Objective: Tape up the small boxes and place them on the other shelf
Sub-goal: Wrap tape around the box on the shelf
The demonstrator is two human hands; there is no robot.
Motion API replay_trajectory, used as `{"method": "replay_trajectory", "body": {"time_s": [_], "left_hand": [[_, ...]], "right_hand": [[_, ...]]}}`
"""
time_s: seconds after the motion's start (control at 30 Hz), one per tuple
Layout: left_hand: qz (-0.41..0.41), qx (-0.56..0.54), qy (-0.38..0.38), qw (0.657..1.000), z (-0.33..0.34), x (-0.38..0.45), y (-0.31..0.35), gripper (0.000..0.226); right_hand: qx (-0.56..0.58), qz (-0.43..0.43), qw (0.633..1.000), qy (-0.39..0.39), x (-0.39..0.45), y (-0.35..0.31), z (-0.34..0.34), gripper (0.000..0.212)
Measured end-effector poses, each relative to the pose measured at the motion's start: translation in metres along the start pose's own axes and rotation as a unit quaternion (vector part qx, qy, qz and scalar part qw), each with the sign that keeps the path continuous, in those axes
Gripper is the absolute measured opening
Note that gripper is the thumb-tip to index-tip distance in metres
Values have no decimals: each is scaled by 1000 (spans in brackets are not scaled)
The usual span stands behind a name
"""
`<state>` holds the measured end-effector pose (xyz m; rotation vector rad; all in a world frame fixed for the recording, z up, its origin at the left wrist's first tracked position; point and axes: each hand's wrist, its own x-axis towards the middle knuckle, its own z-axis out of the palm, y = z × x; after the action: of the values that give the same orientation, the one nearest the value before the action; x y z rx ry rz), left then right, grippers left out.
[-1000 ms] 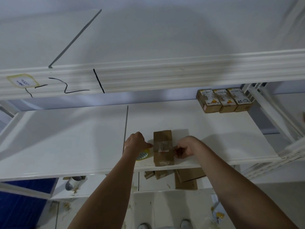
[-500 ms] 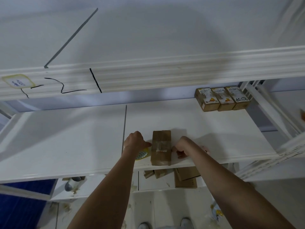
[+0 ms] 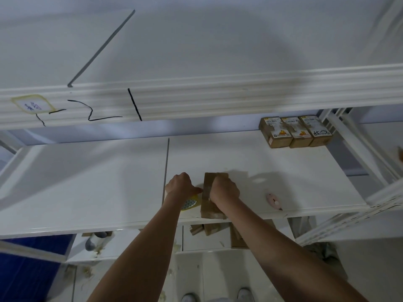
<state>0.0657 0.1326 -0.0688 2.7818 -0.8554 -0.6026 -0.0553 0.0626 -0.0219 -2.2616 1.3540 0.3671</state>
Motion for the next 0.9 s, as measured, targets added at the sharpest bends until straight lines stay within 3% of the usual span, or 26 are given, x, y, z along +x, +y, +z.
{"method": "replay_trajectory", "body": {"time_s": [0.3, 0.5, 0.9], "left_hand": [[10, 45, -2, 999, -1, 1, 3, 48], [30, 63, -2, 998, -5, 3, 6, 52], [74, 84, 3, 994, -6, -4, 4, 54]], "right_hand": [[-93, 43, 994, -25, -4, -23, 11, 54], [-75, 52, 995, -28, -2, -19, 17, 94], [-23, 19, 998, -48, 11, 1, 11, 101]]}}
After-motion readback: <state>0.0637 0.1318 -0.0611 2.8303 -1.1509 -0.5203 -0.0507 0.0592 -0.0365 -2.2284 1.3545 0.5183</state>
